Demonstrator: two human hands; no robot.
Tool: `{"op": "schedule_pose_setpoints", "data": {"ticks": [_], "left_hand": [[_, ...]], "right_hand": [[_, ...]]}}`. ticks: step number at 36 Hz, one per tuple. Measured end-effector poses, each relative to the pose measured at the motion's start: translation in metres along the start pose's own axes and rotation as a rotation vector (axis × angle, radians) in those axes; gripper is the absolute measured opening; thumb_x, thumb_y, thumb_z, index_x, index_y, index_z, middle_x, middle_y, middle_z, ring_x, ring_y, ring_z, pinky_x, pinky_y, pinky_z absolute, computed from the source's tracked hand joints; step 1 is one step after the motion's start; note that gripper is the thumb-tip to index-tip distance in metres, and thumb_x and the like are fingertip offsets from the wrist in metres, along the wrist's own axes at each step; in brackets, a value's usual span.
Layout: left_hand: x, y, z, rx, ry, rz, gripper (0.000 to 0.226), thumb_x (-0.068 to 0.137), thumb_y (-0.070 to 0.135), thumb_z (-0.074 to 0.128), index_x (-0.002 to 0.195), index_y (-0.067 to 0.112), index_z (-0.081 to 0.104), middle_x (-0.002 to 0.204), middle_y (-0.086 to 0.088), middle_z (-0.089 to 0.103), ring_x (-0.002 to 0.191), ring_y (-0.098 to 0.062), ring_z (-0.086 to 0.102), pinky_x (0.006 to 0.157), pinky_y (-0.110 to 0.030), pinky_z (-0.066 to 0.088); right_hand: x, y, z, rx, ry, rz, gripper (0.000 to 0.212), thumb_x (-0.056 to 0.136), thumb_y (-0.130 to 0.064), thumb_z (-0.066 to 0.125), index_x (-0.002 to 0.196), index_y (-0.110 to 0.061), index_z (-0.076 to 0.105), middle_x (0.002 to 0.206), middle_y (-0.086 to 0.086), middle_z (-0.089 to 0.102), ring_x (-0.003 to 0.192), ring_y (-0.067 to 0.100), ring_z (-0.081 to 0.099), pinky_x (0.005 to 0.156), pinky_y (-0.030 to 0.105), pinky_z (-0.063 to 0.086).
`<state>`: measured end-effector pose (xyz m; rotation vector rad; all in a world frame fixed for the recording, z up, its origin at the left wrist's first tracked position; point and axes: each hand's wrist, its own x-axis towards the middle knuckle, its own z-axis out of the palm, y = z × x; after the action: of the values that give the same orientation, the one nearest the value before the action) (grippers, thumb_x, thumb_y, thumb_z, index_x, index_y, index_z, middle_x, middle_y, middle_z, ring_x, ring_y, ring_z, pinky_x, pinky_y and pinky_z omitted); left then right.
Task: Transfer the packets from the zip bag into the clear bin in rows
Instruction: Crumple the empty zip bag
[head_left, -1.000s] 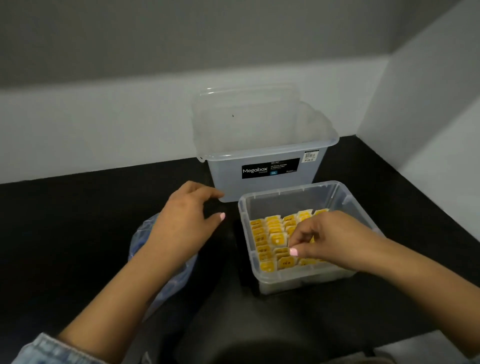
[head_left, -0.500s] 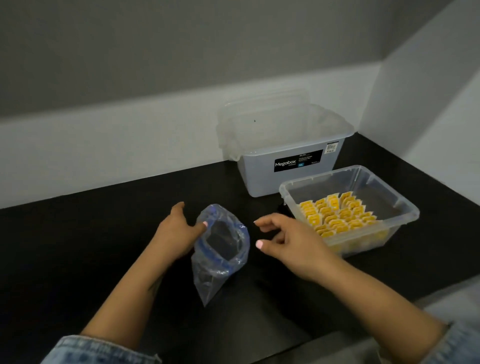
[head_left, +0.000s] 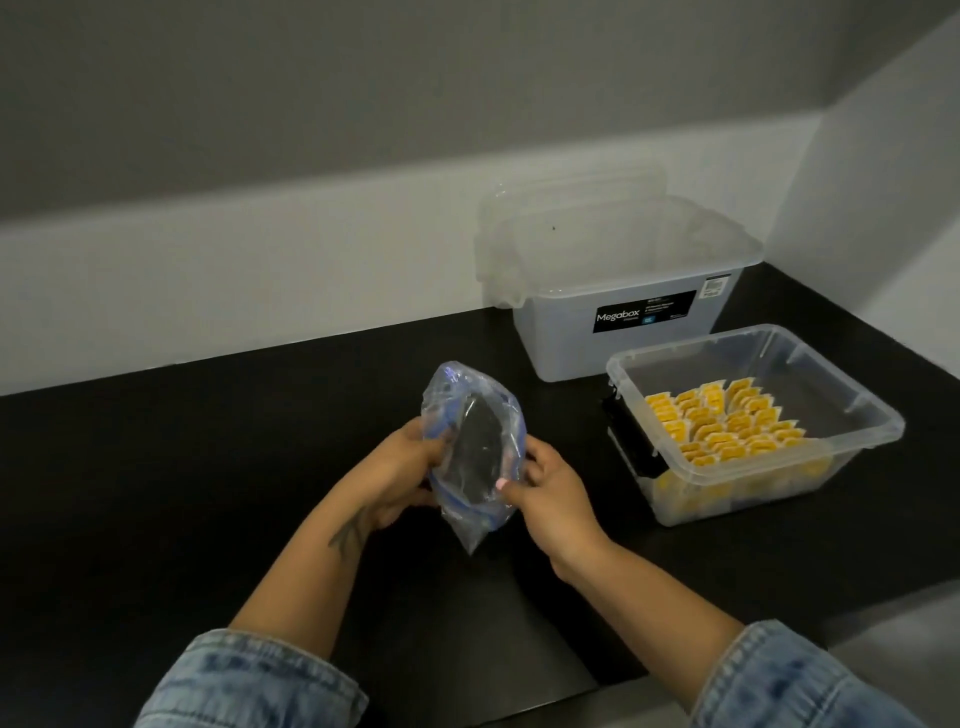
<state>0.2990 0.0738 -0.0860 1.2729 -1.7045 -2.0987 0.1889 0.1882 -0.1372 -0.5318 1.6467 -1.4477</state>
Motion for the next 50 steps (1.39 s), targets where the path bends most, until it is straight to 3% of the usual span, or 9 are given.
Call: {"op": "schedule_pose_setpoints", "data": {"ticks": [7,12,15,20,23,28,36,44,50], "left_hand": [[-0.004,-0.014,0.004,-0.223,-0.158,0.103,0.055,0.074,0.041,0.071,0.121,0.015,0.057,0.11,-0.011,0.068,0.097,-0.023,0.069,0.072,-0.036,0.057],[0.002,-0.017,0.016,-0.22,-0.038,0.088,0.049,0.075,0.025,0.072,0.121,0.019,0.055,0.109,-0.011,0.07,0.098,-0.024,0.068,0.081,-0.04,0.053],[0.001,-0.015,0.009,-0.31,0.007,0.038,0.033,0.085,0.016,0.063,0.117,0.012,0.059,0.099,-0.014,0.073,0.089,-0.026,0.071,0.074,-0.041,0.057],[-0.007,-0.009,-0.006,-0.428,-0.129,0.035,0.026,0.087,0.006,0.051,0.112,0.012,0.057,0.098,-0.013,0.073,0.083,-0.028,0.072,0.061,-0.044,0.059],[-0.01,-0.006,-0.008,-0.403,-0.211,0.01,0.038,0.083,0.007,0.055,0.121,0.011,0.054,0.109,-0.018,0.069,0.095,-0.034,0.068,0.071,-0.05,0.058],[-0.012,-0.004,-0.004,-0.32,-0.3,-0.024,0.047,0.078,0.009,0.058,0.125,0.009,0.053,0.112,-0.019,0.067,0.095,-0.033,0.068,0.069,-0.045,0.059],[-0.015,-0.008,-0.013,-0.355,-0.488,-0.071,0.098,0.042,0.01,0.092,0.129,0.012,0.048,0.115,-0.023,0.065,0.101,-0.038,0.066,0.076,-0.053,0.056],[-0.015,-0.012,-0.002,-0.414,-0.456,0.072,0.057,0.044,0.012,0.091,0.098,0.011,0.073,0.087,-0.014,0.07,0.065,-0.021,0.066,0.052,-0.028,0.054],[-0.015,-0.014,0.003,-0.52,-0.411,0.037,0.051,0.068,0.01,0.075,0.117,0.011,0.065,0.126,-0.019,0.06,0.112,-0.033,0.058,0.087,-0.049,0.05]], "right_hand": [[-0.021,-0.004,0.018,-0.43,-0.156,-0.322,0.052,0.092,-0.027,0.058,0.137,-0.043,0.038,0.122,-0.018,0.052,0.113,0.002,0.052,0.095,0.026,0.047],[-0.027,0.0,0.025,-0.71,-0.271,-0.402,0.059,0.076,-0.043,0.069,0.129,-0.035,0.046,0.132,-0.013,0.047,0.125,0.007,0.04,0.104,0.036,0.042],[-0.03,-0.006,0.014,-0.462,-0.297,-0.39,0.05,0.08,-0.033,0.071,0.126,-0.039,0.052,0.126,-0.018,0.054,0.119,0.002,0.049,0.099,0.027,0.045],[-0.025,-0.018,-0.013,-0.282,0.261,-0.371,0.063,0.074,-0.037,0.077,0.128,-0.04,0.044,0.117,-0.033,0.038,0.119,0.005,0.039,0.096,0.026,0.041],[-0.018,-0.033,-0.03,0.026,0.021,-0.049,0.094,0.062,-0.05,0.08,0.141,-0.028,0.035,0.134,-0.008,0.05,0.121,0.017,0.05,0.099,0.041,0.044],[-0.017,-0.037,-0.044,0.12,-0.246,0.049,0.039,0.079,-0.014,0.071,0.116,-0.022,0.063,0.102,0.009,0.072,0.078,0.02,0.068,0.073,0.035,0.054],[-0.018,-0.037,-0.055,0.288,-0.33,0.057,0.041,0.086,0.001,0.055,0.117,-0.024,0.064,0.108,0.014,0.071,0.101,0.038,0.055,0.088,0.044,0.048],[-0.025,-0.042,-0.064,0.304,-0.3,-0.006,0.032,0.089,0.009,0.046,0.101,-0.009,0.071,0.112,0.012,0.069,0.112,0.042,0.049,0.104,0.053,0.034],[-0.028,-0.05,-0.058,-0.301,-0.151,-0.2,0.029,0.076,0.013,0.062,0.061,-0.012,0.068,0.105,-0.005,0.061,0.103,0.012,0.057,0.088,0.028,0.05]]}}
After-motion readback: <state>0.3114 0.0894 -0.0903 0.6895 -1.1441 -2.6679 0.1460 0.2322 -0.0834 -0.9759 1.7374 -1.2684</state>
